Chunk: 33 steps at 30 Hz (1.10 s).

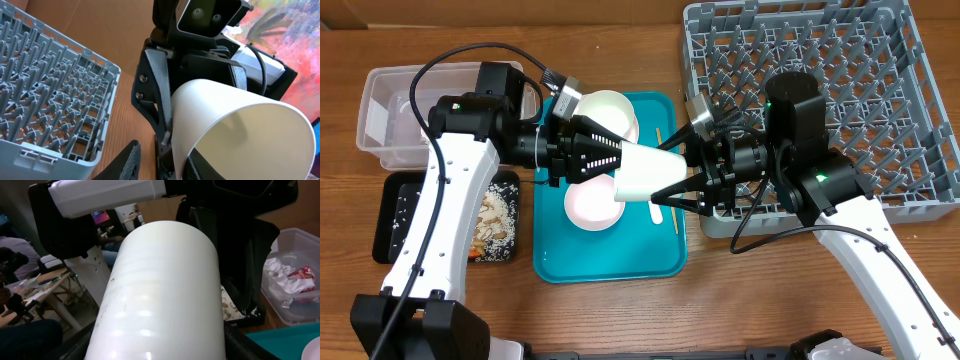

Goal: Sort waste into correct bins and load items into the dishwasher
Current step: 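Close right gripper on the cup body beside the left gripper, then release left gripper and carry the cup right over the dish rack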

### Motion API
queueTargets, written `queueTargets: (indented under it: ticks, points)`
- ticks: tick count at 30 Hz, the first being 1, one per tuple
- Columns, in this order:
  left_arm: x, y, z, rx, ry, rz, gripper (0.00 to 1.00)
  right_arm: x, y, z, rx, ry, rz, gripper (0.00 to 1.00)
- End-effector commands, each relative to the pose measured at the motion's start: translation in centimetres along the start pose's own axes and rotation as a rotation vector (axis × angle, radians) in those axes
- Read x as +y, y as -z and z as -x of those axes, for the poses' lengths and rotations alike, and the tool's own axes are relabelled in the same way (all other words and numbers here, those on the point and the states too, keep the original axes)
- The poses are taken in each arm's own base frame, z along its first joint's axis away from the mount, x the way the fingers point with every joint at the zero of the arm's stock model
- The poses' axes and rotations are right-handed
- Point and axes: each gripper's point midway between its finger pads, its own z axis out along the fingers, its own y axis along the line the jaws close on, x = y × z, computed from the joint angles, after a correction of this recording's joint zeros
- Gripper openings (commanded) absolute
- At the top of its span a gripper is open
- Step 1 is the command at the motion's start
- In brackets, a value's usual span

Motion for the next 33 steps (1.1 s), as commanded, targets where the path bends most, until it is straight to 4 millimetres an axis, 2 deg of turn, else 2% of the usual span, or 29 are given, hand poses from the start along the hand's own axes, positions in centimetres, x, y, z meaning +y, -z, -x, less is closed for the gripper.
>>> queueTargets:
  ticks: [1, 9, 14, 27, 33]
  points:
    - [0.9, 0.8, -0.5, 0.030, 0.006, 0.066, 0.27, 3.0, -0.3, 1.1, -0.011, 0.052, 0.128, 0.37]
    - [1.7, 0.9, -1.3, 0.076, 0.014, 0.113, 0.26, 3.4, -0.3, 1.2, -0.014, 0.060, 0.150, 0.33]
    - [1.9, 1.2, -1.3, 0.073, 0.018, 0.123, 0.33, 3.5, -0.3, 1.5, -0.016, 0.052, 0.152, 0.33]
    - [2.9, 4.4, -0.3, -0.005, 0.062, 0.192, 0.38, 2.6, -0.1, 1.7, -0.019, 0.048, 0.108, 0.33]
    - [3.0, 4.7, -0.2, -0.012, 0.063, 0.202, 0.38, 1.9, 0.7, 1.8, -0.027, 0.025, 0.078, 0.33]
